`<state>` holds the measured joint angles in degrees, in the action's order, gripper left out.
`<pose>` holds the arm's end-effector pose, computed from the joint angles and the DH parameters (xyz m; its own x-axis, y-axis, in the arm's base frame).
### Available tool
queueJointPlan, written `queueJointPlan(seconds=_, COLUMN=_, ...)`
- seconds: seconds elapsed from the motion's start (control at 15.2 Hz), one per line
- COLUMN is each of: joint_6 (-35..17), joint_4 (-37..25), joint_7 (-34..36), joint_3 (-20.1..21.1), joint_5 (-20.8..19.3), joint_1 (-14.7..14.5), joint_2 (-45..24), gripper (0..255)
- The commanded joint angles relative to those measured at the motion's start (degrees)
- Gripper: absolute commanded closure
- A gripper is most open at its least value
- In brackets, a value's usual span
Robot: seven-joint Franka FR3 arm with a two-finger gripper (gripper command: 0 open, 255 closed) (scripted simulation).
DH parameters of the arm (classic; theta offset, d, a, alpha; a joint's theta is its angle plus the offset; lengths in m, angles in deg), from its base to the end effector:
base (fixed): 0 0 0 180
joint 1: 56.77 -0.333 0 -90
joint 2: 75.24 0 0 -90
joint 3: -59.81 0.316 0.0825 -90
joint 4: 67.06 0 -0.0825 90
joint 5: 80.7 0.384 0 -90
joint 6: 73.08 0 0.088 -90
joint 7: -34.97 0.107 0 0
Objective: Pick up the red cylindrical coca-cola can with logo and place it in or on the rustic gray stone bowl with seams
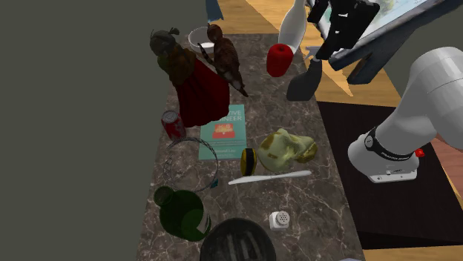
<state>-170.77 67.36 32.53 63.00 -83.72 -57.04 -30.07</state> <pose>0.3193 0.0200 0.6087 0.9850 0.0986 0.1414 0.0851 -0.9915 0.0982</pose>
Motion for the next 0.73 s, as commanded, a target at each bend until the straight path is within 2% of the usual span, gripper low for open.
queueJointPlan(seconds=0.0, joint_6=0.0, joint_4=0.0, joint_7=0.0, joint_3=0.0, joint_5=0.0, joint_1=0.0, joint_2=0.0, gripper=0)
queueJointPlan(seconds=0.66, joint_6=-14.0, joint_4=-3.9, joint_7=-0.3, joint_3=-1.0, joint_5=0.3, joint_1=0.7, joint_2=-20.4, gripper=0)
